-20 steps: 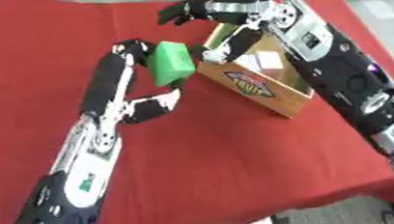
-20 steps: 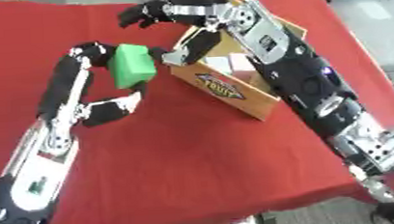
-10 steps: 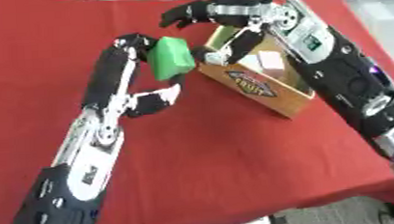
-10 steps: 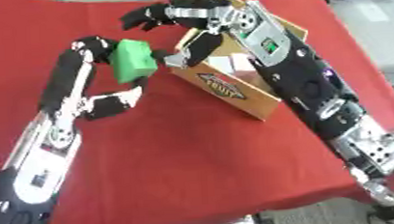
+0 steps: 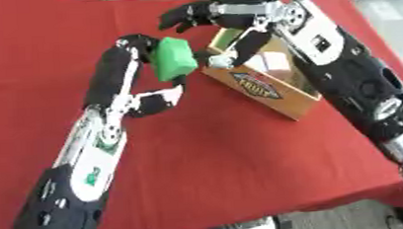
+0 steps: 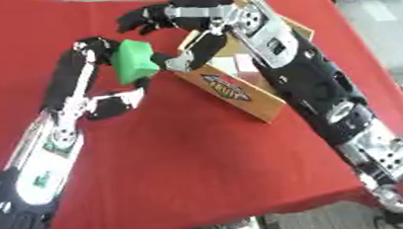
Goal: Pick up the objects with one hand, pass them to the other hand, and then place them into the box on the other side of the table.
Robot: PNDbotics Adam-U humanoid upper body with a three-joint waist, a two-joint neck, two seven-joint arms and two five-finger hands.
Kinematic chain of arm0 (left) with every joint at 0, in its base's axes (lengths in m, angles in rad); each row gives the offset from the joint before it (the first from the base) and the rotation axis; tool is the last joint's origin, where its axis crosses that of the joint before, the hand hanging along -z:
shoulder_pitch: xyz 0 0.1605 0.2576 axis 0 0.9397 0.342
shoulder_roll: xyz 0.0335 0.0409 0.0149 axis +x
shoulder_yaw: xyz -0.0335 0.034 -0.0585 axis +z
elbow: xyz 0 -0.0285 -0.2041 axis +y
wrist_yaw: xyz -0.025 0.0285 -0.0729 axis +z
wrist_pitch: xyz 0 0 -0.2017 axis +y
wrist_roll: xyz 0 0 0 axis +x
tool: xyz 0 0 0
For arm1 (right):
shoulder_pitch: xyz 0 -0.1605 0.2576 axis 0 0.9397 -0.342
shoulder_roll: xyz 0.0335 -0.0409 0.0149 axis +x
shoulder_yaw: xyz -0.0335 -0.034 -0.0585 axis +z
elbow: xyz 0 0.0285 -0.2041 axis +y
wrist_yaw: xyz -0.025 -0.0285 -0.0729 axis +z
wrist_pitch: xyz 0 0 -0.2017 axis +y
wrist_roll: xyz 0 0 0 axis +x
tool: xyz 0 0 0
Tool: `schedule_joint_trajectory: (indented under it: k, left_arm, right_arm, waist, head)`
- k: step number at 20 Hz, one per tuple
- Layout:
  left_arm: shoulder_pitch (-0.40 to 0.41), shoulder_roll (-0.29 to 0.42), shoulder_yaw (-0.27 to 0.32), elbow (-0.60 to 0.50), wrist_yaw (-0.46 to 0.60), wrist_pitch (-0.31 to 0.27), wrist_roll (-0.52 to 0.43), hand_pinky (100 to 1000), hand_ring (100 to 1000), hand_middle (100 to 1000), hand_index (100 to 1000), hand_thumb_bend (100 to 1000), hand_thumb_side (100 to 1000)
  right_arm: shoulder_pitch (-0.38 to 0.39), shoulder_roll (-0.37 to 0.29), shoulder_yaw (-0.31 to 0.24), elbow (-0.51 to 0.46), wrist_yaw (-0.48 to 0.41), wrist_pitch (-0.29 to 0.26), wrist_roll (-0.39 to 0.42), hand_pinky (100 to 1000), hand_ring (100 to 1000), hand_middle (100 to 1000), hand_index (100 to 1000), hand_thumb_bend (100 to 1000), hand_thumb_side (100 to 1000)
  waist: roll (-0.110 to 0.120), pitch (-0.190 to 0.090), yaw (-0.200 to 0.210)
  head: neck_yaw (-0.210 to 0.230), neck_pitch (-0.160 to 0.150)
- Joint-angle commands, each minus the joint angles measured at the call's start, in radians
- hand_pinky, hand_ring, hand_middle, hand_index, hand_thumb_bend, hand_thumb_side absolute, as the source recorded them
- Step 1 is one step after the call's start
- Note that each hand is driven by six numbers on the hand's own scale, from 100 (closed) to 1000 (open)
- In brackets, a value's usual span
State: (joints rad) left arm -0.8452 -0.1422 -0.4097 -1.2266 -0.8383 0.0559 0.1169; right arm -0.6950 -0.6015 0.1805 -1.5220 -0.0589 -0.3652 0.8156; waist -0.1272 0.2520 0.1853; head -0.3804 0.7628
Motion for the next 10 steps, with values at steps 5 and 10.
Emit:
schedule_joint_trajectory:
  k: [5, 10]
  left_arm:
    - [-0.021, -0.018, -0.006, -0.035, -0.007, 0.008, -0.001, 654, 563, 533, 495, 100, 152]
    - [-0.017, -0.021, -0.011, -0.047, -0.006, 0.008, -0.003, 652, 562, 531, 494, 100, 148]
  right_arm:
    - [-0.015, -0.011, -0.024, 0.007, 0.037, -0.115, 0.091, 960, 1000, 930, 1000, 100, 203]
    - [-0.016, -0.007, -0.032, 0.034, 0.071, -0.153, 0.091, 961, 1000, 931, 1000, 100, 206]
  waist:
    - [0.005, -0.014, -0.006]
    - [0.007, -0.012, -0.007]
  head:
    - [0.006, -0.003]
    - [0.013, 0.005]
